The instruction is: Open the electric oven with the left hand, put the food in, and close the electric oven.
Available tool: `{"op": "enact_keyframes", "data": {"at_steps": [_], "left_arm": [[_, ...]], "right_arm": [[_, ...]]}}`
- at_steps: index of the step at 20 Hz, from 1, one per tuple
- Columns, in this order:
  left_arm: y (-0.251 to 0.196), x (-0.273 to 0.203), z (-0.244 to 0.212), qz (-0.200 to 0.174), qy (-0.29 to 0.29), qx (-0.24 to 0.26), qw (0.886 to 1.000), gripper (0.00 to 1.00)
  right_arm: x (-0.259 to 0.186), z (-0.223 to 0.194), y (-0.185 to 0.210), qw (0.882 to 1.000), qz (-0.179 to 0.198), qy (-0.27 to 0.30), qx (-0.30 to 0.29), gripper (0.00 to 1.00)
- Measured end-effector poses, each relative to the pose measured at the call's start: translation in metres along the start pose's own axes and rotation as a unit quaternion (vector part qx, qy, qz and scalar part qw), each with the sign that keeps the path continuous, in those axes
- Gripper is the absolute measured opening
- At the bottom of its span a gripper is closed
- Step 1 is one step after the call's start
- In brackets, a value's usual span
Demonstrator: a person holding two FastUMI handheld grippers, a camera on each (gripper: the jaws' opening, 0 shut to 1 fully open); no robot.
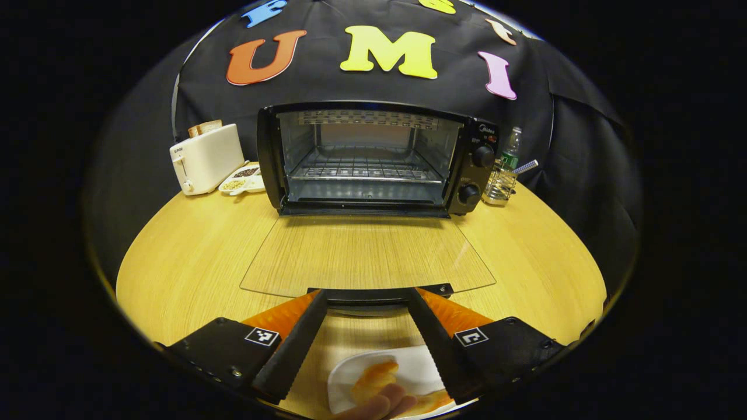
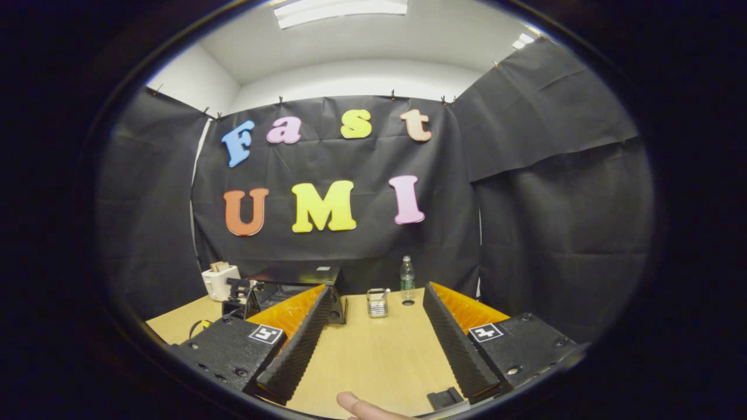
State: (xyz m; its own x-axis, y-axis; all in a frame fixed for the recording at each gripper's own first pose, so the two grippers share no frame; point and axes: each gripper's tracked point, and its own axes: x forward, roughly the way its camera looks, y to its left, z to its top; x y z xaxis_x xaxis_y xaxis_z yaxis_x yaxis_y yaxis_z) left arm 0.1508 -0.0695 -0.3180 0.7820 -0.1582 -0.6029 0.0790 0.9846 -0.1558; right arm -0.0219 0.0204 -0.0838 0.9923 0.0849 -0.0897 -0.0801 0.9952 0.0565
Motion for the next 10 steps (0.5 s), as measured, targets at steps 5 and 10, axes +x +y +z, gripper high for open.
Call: {"op": "enact_keyframes", "data": {"at_steps": [5, 10], "left_arm": [[0.024, -0.040, 0.037, -0.002, -0.058, -0.025, 0.998, 0.94], [0.042, -0.124, 0.078, 0.005, -0.147, -0.004, 0.989, 0.94]], "right_arm": [[0.017, -0.028, 0.013, 0.999, 0.019, 0.027, -0.002, 0.98], [0.041, -0.070, 0.036, 0.997, 0.039, 0.073, -0.003, 1.00]]}}
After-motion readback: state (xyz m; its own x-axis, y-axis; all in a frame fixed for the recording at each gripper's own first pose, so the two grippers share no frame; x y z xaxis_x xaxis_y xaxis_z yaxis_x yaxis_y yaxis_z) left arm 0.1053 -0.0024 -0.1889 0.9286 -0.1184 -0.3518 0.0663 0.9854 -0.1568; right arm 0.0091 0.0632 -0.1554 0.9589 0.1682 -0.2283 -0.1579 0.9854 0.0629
